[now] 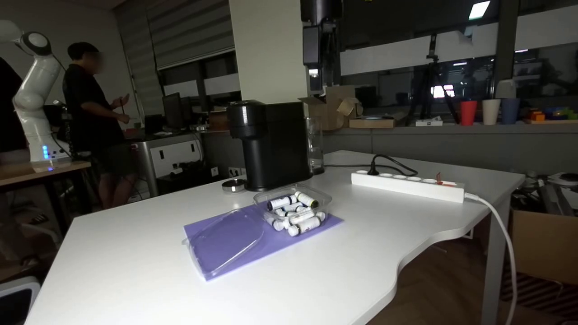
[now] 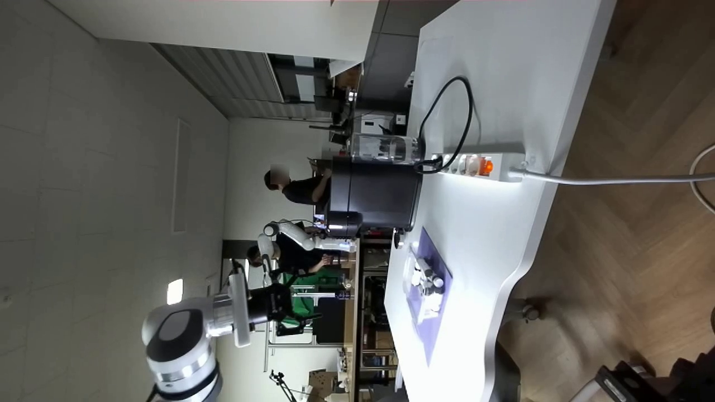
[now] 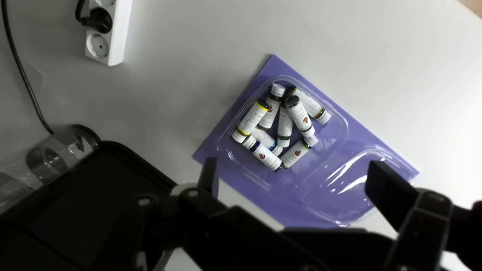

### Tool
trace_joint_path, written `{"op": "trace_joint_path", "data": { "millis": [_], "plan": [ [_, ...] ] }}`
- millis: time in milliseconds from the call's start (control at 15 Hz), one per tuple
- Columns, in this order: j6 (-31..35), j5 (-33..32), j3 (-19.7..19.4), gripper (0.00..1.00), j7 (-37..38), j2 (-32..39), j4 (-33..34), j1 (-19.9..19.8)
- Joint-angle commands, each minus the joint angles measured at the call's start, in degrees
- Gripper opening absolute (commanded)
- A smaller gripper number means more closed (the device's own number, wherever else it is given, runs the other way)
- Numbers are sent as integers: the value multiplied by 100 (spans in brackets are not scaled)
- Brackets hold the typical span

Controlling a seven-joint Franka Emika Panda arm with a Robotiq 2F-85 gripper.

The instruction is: Remove one item from the transparent bowl and close its lid

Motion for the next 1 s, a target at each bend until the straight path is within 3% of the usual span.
{"op": "trace_joint_path", "data": {
  "millis": [0,67,133,267,800,933],
  "plan": [
    [-499,-126,103,100,-861,1222,1222,-5],
    [-781,-187,172,100,-985,1481,1510,-11],
    [-317,-58,161,100,-737,935,791,-90],
    [-311,-68,210,100,-771,1211,963,-105],
    [-312,-62,208,100,-774,1066,891,-124],
    [23,-471,232,100,-1161,1088,870,-101]
  ]
}}
